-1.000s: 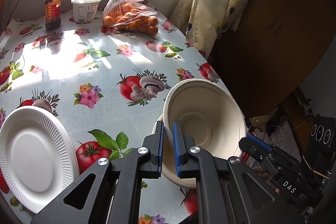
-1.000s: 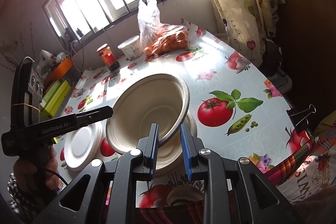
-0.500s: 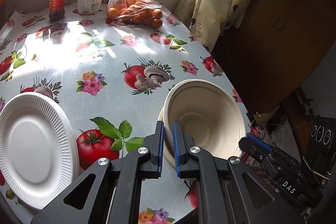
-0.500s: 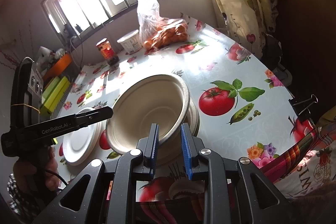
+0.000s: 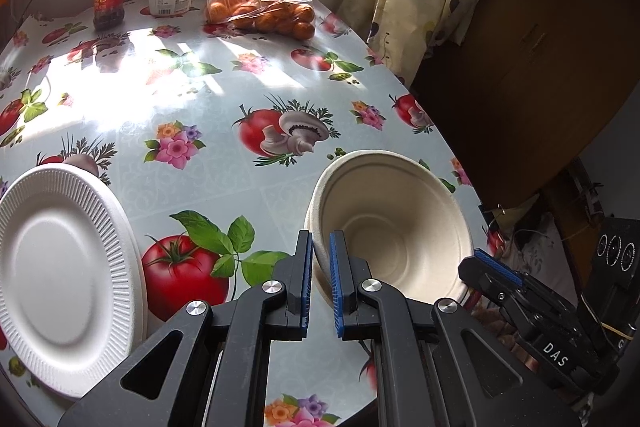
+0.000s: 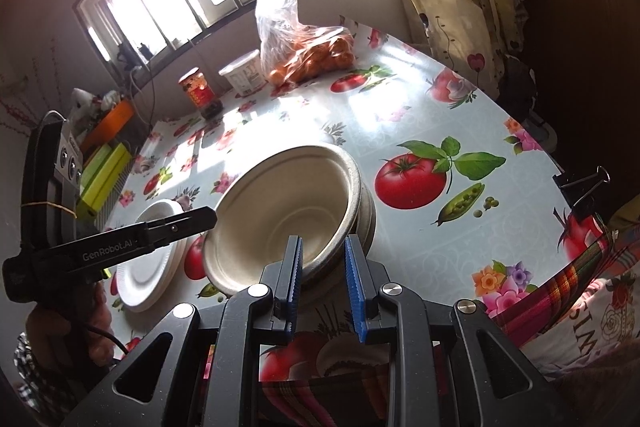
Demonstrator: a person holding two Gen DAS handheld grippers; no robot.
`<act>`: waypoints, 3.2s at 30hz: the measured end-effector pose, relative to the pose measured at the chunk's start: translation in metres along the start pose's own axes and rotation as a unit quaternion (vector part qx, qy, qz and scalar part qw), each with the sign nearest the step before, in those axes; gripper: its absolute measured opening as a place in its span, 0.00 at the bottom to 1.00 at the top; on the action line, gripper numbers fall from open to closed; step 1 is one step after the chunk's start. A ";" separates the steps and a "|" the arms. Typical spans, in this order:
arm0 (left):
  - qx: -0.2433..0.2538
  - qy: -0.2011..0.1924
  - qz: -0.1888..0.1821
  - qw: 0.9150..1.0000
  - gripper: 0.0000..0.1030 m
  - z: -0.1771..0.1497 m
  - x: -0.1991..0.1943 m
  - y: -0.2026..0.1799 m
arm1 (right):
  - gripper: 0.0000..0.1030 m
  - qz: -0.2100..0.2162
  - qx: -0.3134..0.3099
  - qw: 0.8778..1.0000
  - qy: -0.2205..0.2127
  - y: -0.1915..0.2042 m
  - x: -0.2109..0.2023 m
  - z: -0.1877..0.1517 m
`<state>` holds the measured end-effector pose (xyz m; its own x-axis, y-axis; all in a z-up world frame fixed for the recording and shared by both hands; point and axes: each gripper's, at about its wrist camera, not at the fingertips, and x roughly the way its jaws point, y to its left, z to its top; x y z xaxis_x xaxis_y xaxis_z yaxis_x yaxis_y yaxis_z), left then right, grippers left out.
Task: Organize plates and bowls
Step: 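Lower the held beige bowl into the nested beige bowls, then open the left gripper and release the bowl onto the stack, then close the left gripper on the rim of the bowl stack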
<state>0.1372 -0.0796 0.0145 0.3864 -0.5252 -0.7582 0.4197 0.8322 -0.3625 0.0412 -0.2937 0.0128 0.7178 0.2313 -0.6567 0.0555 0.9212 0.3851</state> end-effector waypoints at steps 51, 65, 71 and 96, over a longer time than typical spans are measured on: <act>0.004 0.006 -0.003 1.000 0.21 -0.005 0.008 0.000 | 0.37 -0.018 -0.012 1.000 0.004 0.001 0.003 -0.004; 0.000 -0.005 -0.027 1.000 0.45 -0.005 0.008 0.005 | 0.54 -0.030 0.001 1.000 -0.006 -0.007 0.005 0.001; -0.013 0.004 -0.035 0.999 0.45 -0.005 0.015 0.009 | 0.54 -0.031 -0.001 1.000 0.001 -0.009 0.012 0.000; 0.000 0.007 -0.014 1.000 0.45 -0.006 0.025 0.002 | 0.45 -0.019 0.001 1.000 0.011 -0.012 0.025 0.003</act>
<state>0.1431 -0.0898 -0.0085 0.3623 -0.5459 -0.7555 0.4305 0.8169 -0.3838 0.0603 -0.3001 -0.0065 0.6998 0.2031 -0.6849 0.0838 0.9287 0.3611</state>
